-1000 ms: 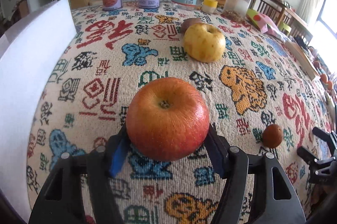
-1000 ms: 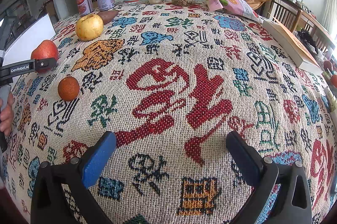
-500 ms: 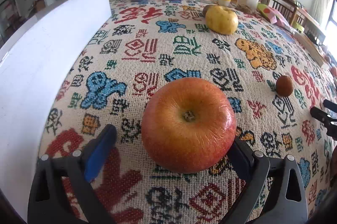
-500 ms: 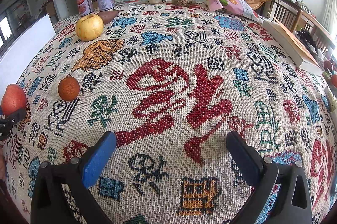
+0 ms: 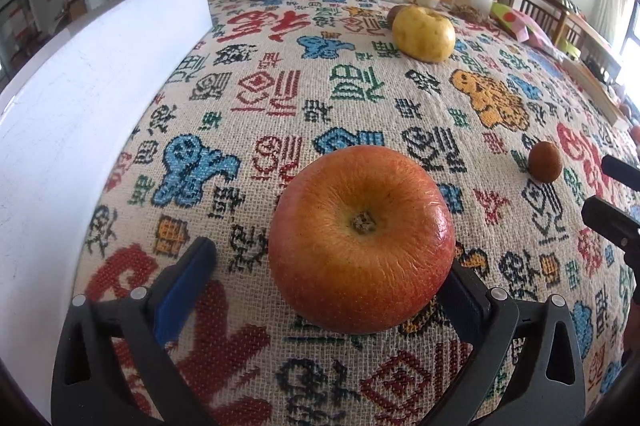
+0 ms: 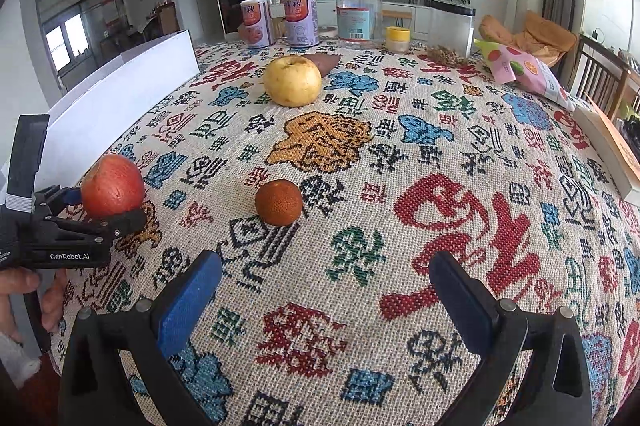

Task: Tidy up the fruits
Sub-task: 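Grasp the red apple with the left gripper while the right grasps the dark tangerine, then lift both fruits over the white box and open both grippers to drop them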

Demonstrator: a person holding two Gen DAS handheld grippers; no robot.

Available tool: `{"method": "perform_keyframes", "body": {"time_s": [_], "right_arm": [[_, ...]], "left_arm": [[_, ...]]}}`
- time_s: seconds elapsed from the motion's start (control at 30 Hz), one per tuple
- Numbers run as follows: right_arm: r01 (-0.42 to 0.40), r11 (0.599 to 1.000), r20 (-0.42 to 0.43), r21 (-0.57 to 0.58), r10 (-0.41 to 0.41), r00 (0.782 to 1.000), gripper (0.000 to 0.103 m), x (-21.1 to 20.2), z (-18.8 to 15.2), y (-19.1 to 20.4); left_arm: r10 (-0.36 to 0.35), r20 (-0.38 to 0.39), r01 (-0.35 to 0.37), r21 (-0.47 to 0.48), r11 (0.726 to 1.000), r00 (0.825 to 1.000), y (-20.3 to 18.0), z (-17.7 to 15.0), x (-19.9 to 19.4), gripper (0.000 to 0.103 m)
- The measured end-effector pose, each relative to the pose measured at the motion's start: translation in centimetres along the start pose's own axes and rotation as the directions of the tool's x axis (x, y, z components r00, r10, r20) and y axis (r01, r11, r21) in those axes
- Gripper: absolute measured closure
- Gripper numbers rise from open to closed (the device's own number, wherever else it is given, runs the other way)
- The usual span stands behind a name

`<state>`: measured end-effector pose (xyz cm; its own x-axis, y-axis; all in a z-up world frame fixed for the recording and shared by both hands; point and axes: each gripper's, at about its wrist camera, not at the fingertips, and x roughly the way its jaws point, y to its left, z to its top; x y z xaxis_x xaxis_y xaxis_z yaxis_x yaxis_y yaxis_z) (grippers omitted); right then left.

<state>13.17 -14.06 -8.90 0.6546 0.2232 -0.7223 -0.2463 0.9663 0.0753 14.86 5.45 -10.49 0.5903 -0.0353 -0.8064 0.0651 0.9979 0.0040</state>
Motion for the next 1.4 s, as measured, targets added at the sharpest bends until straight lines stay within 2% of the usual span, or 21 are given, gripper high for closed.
{"method": "perform_keyframes", "body": {"time_s": [0.1,0.2,0.23,0.27,0.37,0.4,0.47,0.53,0.6,0.7,0.77,0.83,0.93,1.0,1.1,1.2,1.27,1.33,1.4], "right_arm": [[-0.015,0.999,-0.014,-0.048,0.015,1.000,0.004,2.1,1.5,1.8],[-0.041,0.998,-0.083,-0.048,0.037,0.996,0.021,4.7,1.9,2.2],[-0.035,0.998,-0.104,-0.050,0.030,0.994,0.023,5.2,1.9,2.3],[-0.028,0.998,-0.087,-0.063,0.023,0.996,0.025,4.9,2.0,2.5],[-0.015,0.997,-0.084,-0.075,0.009,0.996,0.050,4.8,1.9,2.8],[-0.015,0.997,-0.082,-0.075,0.009,0.997,0.072,4.7,2.0,2.8],[-0.026,0.998,-0.097,-0.055,0.021,0.995,0.073,4.3,2.2,2.4],[-0.043,0.998,-0.086,-0.036,0.040,0.995,0.073,3.3,2.1,2.1],[-0.054,0.998,-0.088,-0.018,0.053,0.995,0.073,2.7,2.0,2.0],[-0.086,0.996,-0.103,0.023,0.088,0.991,0.073,2.2,1.7,2.0],[-0.093,0.996,-0.115,0.018,0.094,0.989,0.073,2.0,1.5,2.6],[-0.101,0.995,-0.126,-0.001,0.100,0.987,0.073,1.6,1.3,3.4],[-0.147,0.989,-0.126,-0.005,0.145,0.981,0.073,0.7,2.2,4.9],[-0.187,0.982,-0.110,-0.019,0.184,0.977,0.073,0.0,4.0,6.6],[-0.280,0.959,-0.076,-0.047,0.276,0.958,0.073,-1.1,7.9,10.6],[-0.382,0.918,-0.054,-0.109,0.378,0.924,0.073,-1.8,12.3,16.5],[-0.448,0.881,-0.062,-0.155,0.444,0.894,0.073,-1.8,15.0,21.2],[-0.505,0.842,-0.100,-0.193,0.495,0.863,0.073,-1.0,17.0,25.9],[-0.520,0.822,-0.153,-0.230,0.498,0.854,0.073,0.7,18.2,30.2]], "left_arm": [[0.000,0.000,0.000,0.000,1.000,1.000,0.0,0.0,0.0,0.000],[0.000,0.000,0.000,0.000,1.000,1.000,0.0,0.0,0.0,0.000],[0.000,0.000,0.000,0.000,1.000,1.000,0.0,0.0,0.0,0.000],[0.000,0.000,0.000,0.000,1.000,1.000,0.0,0.0,0.0,0.000],[-0.017,0.003,0.017,-0.007,1.000,1.000,0.2,0.1,-0.1,0.002],[-0.030,-0.001,0.030,-0.015,0.999,1.000,0.5,0.1,-0.3,0.002],[-0.053,0.030,0.054,-0.042,0.998,0.998,1.2,0.1,-1.5,0.008],[-0.070,0.083,0.073,-0.043,0.996,0.994,1.4,0.1,-2.9,0.026],[-0.072,0.089,0.074,-0.015,0.997,0.993,1.1,0.3,-3.4,0.032],[-0.087,0.093,0.089,-0.020,0.996,0.992,1.4,0.1,-3.5,0.033],[-0.120,0.079,0.127,-0.082,0.989,0.990,2.3,0.1,-4.0,0.033],[-0.183,0.095,0.196,-0.161,0.967,0.979,3.7,0.3,-5.7,0.033],[-0.220,0.181,0.259,-0.229,0.938,0.958,6.4,1.9,-10.2,0.033],[-0.233,0.252,0.300,-0.274,0.914,0.939,9.0,3.3,-13.6,0.033],[-0.171,0.336,0.289,-0.342,0.894,0.926,14.1,5.7,-18.0,0.033],[-0.046,0.336,0.198,-0.435,0.879,0.941,19.3,7.3,-19.4,0.033],[0.040,0.275,0.110,-0.510,0.853,0.960,22.5,7.6,-18.0,0.033],[0.069,0.172,0.046,-0.587,0.808,0.983,25.5,7.2,-15.1,0.033],[0.038,0.069,0.017,-0.655,0.755,0.997,27.8,6.0,-11.5,0.033]]}}
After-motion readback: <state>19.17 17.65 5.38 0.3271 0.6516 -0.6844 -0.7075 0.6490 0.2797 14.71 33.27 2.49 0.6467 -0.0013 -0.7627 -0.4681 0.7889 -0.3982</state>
